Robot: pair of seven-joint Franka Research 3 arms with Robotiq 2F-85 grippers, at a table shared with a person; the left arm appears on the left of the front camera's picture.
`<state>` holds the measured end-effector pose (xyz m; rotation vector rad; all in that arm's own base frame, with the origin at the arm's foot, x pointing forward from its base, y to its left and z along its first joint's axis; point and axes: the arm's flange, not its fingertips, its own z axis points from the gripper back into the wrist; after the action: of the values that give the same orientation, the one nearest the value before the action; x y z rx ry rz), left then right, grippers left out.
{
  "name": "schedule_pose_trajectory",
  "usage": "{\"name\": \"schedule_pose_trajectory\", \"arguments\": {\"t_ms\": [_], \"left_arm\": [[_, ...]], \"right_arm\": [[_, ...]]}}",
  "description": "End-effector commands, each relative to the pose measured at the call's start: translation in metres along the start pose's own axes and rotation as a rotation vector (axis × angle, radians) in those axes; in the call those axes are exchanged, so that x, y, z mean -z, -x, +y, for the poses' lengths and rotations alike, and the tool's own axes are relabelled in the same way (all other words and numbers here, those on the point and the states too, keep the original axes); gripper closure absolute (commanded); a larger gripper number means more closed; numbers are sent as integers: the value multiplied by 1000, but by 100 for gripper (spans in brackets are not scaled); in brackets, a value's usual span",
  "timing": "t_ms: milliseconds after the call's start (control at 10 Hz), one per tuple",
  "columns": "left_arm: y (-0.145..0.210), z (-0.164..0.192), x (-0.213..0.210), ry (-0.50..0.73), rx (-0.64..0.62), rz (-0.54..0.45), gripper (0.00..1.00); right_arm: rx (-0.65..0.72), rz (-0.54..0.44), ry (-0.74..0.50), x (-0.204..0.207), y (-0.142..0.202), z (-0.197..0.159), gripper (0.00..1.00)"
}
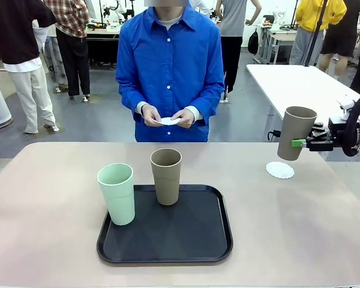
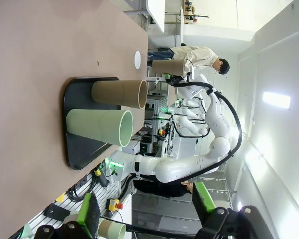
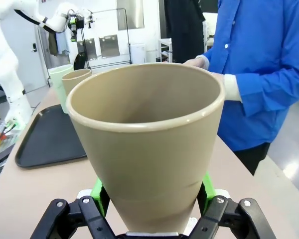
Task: Place coasters on the table and set cups on them.
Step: Pick up one Reusable plastic cup and place it on a coaster set by the human.
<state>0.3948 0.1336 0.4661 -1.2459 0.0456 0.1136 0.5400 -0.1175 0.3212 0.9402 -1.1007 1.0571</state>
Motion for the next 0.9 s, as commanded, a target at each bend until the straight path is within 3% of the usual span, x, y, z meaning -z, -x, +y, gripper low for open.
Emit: {"name": "schedule_pose_trajectory", "arguments": {"t_ms": [0, 600, 800], "left_arm": [[1, -1, -2, 7, 10, 2, 0], [1, -1, -2, 7, 10, 2, 0], [1, -1, -2, 7, 10, 2, 0]], "right_arm": [[43, 14, -23, 5, 5, -16, 17], [101, 19, -20, 12, 31, -32, 17], [79, 15, -24, 13, 35, -23, 17]]}}
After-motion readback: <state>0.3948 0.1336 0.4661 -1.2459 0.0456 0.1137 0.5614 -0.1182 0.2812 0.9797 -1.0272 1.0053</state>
